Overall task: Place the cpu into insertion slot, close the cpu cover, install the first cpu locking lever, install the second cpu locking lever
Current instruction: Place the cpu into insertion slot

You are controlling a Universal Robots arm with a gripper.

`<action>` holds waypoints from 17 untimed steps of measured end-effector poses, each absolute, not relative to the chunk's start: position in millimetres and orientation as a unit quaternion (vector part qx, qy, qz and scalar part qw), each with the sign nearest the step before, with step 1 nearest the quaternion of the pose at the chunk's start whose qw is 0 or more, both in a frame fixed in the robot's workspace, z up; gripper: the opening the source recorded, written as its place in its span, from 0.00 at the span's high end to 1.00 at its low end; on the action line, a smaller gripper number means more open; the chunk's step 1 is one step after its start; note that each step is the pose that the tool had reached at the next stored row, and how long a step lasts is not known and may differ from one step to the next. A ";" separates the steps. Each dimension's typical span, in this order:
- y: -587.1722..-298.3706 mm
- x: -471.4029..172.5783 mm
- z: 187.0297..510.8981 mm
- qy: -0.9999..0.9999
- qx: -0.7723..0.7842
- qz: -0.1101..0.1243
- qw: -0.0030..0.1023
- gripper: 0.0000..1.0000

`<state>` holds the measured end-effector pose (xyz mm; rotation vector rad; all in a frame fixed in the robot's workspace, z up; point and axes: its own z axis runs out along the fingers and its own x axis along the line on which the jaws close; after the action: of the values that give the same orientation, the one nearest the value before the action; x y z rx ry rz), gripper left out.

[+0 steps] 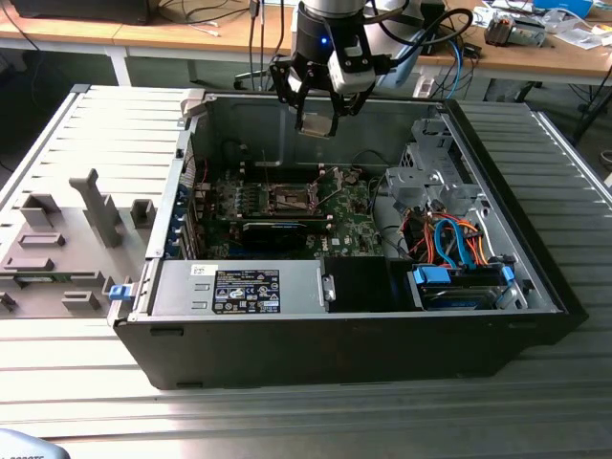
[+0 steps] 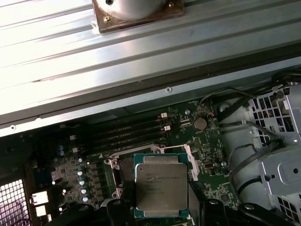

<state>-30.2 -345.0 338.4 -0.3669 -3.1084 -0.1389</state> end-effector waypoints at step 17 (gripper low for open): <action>-345.0 -30.2 337.2 -0.992 -0.121 -0.044 0.004 0.46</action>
<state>-30.2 -345.0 337.2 -0.3778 -3.1074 -0.1390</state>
